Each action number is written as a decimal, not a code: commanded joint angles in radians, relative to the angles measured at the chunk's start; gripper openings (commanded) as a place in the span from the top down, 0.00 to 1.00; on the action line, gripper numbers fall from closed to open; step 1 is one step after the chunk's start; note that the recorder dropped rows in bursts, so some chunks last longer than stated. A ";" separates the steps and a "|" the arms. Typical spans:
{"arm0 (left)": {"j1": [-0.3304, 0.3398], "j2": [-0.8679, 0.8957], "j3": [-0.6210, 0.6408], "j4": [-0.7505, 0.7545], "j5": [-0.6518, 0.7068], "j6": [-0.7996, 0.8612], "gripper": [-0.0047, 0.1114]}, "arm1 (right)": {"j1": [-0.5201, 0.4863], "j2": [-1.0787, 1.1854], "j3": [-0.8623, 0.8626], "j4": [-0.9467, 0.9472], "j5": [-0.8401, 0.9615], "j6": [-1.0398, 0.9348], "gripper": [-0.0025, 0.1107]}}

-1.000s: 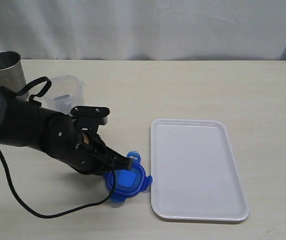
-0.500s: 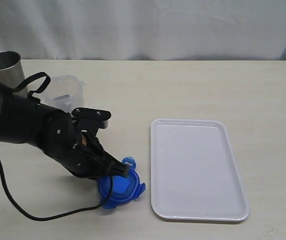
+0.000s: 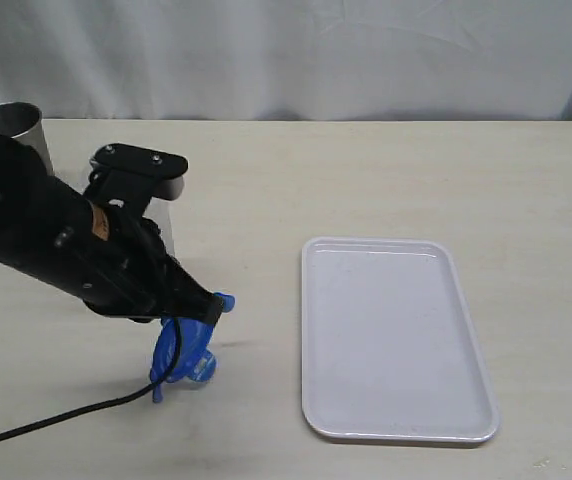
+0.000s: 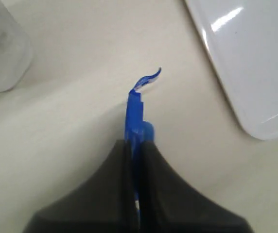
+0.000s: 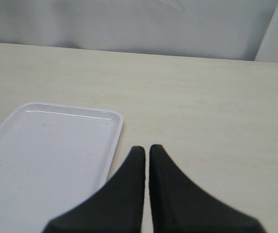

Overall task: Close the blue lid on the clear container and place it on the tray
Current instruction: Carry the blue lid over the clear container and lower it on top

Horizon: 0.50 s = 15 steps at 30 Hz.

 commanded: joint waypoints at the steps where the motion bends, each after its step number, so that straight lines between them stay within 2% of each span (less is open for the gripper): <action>1: -0.003 -0.136 0.002 0.027 0.035 0.040 0.96 | 0.004 -0.004 0.003 -0.008 -0.003 -0.001 0.94; 7: -0.003 -0.287 0.002 0.028 0.050 0.116 0.96 | 0.004 -0.004 0.003 -0.008 -0.003 -0.001 0.94; 10: -0.003 -0.359 0.002 0.061 0.011 0.168 0.96 | 0.004 -0.004 0.003 -0.008 -0.003 -0.001 0.94; 15: -0.003 -0.448 0.002 0.285 -0.108 0.219 0.96 | 0.004 -0.004 0.003 -0.008 -0.003 -0.001 0.94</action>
